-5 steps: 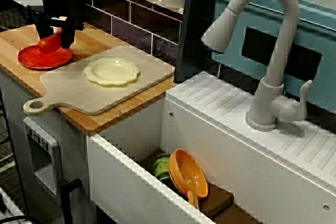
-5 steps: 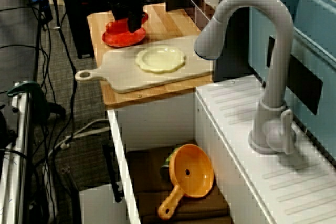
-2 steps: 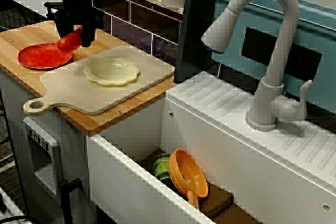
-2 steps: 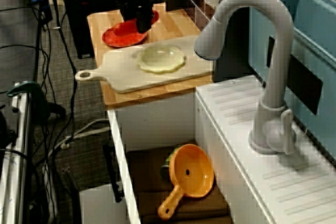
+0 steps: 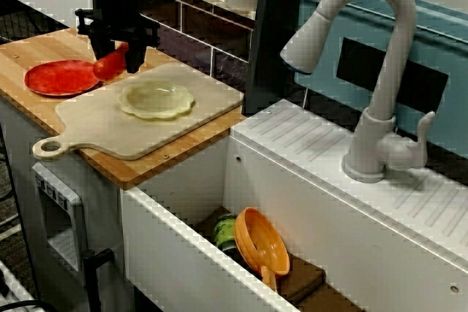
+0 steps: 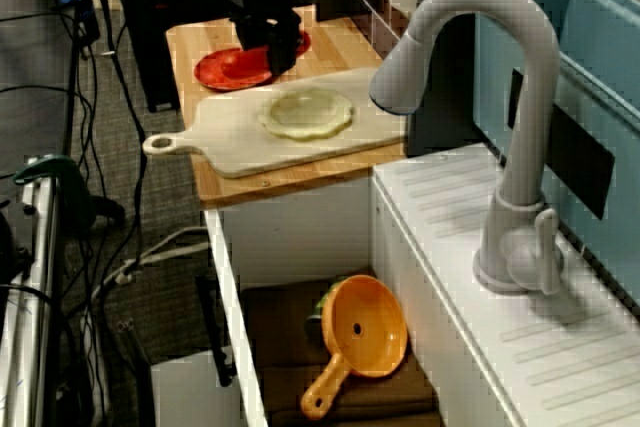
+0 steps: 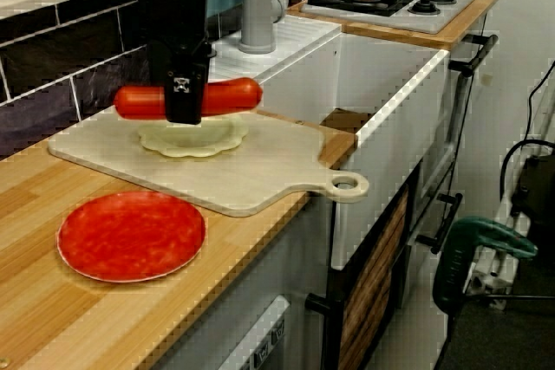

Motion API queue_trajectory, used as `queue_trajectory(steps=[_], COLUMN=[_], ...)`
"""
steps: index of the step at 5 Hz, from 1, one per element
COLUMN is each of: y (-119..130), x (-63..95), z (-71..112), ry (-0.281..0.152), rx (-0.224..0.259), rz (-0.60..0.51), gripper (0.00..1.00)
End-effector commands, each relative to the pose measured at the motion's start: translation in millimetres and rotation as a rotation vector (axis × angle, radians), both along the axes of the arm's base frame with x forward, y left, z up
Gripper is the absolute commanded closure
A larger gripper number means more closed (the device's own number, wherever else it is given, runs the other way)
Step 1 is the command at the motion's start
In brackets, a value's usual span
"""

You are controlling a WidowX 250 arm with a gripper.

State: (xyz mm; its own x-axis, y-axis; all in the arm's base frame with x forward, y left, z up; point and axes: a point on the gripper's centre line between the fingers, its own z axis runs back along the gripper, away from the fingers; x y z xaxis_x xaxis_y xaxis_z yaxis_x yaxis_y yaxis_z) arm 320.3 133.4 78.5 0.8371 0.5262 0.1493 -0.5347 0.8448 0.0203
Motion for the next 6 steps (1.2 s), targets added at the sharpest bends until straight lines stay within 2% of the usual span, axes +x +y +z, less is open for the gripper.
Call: queue_trajectory(steps=[1, 2, 5, 6], y=[-2.7, -3.8, -19.0, -16.5], x=[-1.3, 4.1, 20.7, 22.9], z=[15.7, 9.6, -5.3, -6.7], ry=[-0.049, -0.04, -0.064, -0.055], rx=[0.001, 0.004, 0.039, 0.057], rz=[0.005, 0.02, 0.046, 0.054], gripper=[1.0, 1.0, 1.0, 0.02])
